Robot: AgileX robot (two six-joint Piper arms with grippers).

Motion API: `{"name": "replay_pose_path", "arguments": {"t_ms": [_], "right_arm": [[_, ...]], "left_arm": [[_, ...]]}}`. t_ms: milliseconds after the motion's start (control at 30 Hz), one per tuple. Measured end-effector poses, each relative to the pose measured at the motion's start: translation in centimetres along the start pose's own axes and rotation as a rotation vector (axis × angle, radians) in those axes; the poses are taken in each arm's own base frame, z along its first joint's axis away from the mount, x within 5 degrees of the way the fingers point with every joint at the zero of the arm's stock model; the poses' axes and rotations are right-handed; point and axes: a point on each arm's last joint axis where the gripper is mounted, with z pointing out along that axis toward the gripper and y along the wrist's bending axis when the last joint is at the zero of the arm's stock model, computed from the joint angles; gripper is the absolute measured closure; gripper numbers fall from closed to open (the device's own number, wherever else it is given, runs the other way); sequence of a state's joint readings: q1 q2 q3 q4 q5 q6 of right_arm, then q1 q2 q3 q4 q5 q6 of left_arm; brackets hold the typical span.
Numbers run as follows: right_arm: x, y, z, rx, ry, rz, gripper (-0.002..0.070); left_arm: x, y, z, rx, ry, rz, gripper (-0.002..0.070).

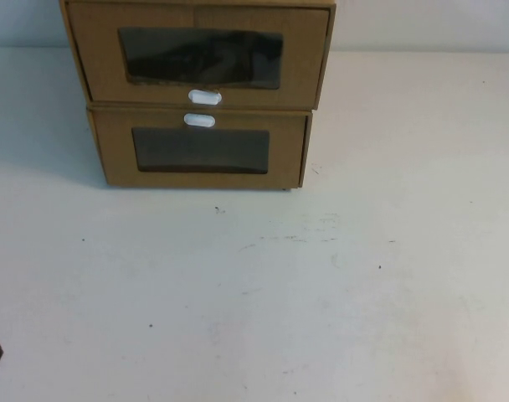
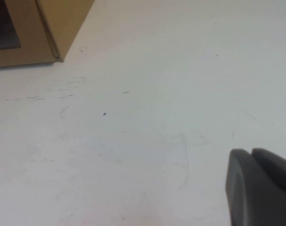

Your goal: Close the shoe box

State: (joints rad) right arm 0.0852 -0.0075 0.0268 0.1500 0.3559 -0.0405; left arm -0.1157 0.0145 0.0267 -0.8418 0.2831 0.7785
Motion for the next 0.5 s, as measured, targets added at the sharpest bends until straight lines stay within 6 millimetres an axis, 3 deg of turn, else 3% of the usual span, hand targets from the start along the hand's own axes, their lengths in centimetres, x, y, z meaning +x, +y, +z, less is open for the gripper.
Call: {"name": "replay_pose_path", "arguments": {"t_ms": [233, 500], "right_arm": [[0.0, 0.0, 0.0, 0.0, 0.002, 0.0, 0.0687], [0.0, 0.0, 0.0, 0.0, 0.002, 0.0, 0.0687]], "left_arm": [[-0.7, 1.5, -0.2, -0.169, -0.066, 0.212, 0.0677], [0.6, 1.7, -0.3, -0.184, 0.069, 0.206, 0.0677]]}}
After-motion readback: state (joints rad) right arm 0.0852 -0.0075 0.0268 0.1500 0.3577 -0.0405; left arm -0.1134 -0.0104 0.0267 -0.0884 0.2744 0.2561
